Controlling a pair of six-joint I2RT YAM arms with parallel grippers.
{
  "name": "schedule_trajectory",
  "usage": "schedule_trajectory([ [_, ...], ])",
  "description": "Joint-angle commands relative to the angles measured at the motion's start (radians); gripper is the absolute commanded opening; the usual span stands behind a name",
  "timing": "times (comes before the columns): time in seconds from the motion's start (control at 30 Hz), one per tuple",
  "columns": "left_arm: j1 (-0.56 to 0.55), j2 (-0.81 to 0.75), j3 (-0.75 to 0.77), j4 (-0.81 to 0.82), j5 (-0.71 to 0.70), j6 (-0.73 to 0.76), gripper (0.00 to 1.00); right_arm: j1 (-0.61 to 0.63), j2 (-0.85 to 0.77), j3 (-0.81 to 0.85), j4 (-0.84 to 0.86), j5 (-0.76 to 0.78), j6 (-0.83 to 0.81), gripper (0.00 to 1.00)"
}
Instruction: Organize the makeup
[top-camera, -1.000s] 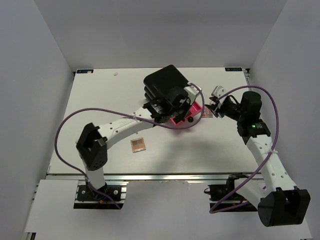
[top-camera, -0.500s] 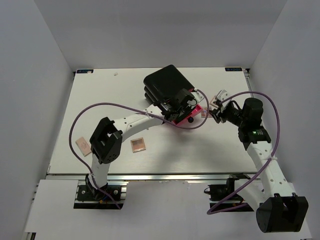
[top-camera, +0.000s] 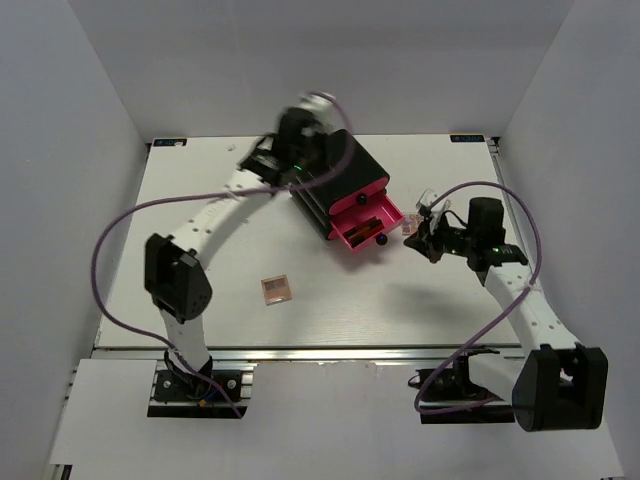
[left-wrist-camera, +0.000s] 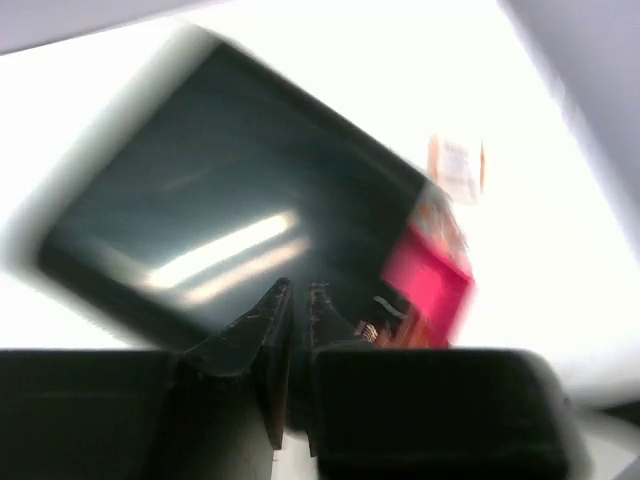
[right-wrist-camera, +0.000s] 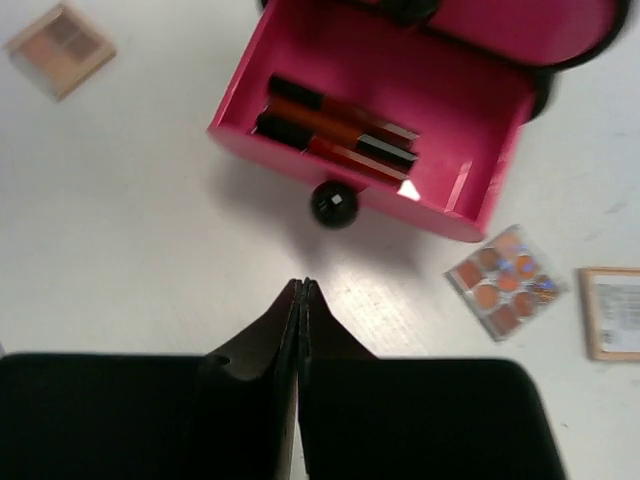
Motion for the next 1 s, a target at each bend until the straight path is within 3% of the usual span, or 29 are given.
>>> schedule_trajectory([
  [0.0, 0.286, -0.098, -0.073, 0.156, 0.317, -0.292, 0.24, 0.019, 0.075, 0.036, -0.179, -0.104, -0.190, 0.00],
  [0.03, 0.344, -0.076, -0.076, 0.175, 0.333, -0.318, 0.53, 0.019, 0.096, 0.053, -0.215, -0.106, -0.268, 0.02],
  [0.07, 0.363, -0.051, -0.040, 0.177, 0.362, -0.319, 0.59, 0.022, 0.137, 0.059, -0.296, -0.106, -0.474, 0.07],
  [0.17, 0.397, 0.076, 0.101, 0.124, 0.426, -0.280, 0.70, 0.036, 0.223, 0.067, -0.399, -0.050, -0.884, 0.26],
  [0.27, 0.400, 0.171, 0.201, 0.091, 0.431, -0.252, 0.78, 0.049, 0.331, 0.120, -0.439, 0.030, -1.103, 0.28],
  [0.37, 0.402, 0.231, 0.253, 0.076, 0.448, -0.232, 0.81, 0.075, 0.418, 0.191, -0.363, 0.075, -1.117, 0.29],
  [0.7, 0.402, 0.277, 0.191, 0.056, 0.549, -0.166, 0.81, 0.193, 0.589, 0.303, -0.100, 0.219, -0.993, 0.36],
  [0.97, 0.400, 0.288, 0.148, 0.054, 0.562, -0.148, 0.79, 0.256, 0.645, 0.361, 0.160, 0.266, -0.823, 0.51],
])
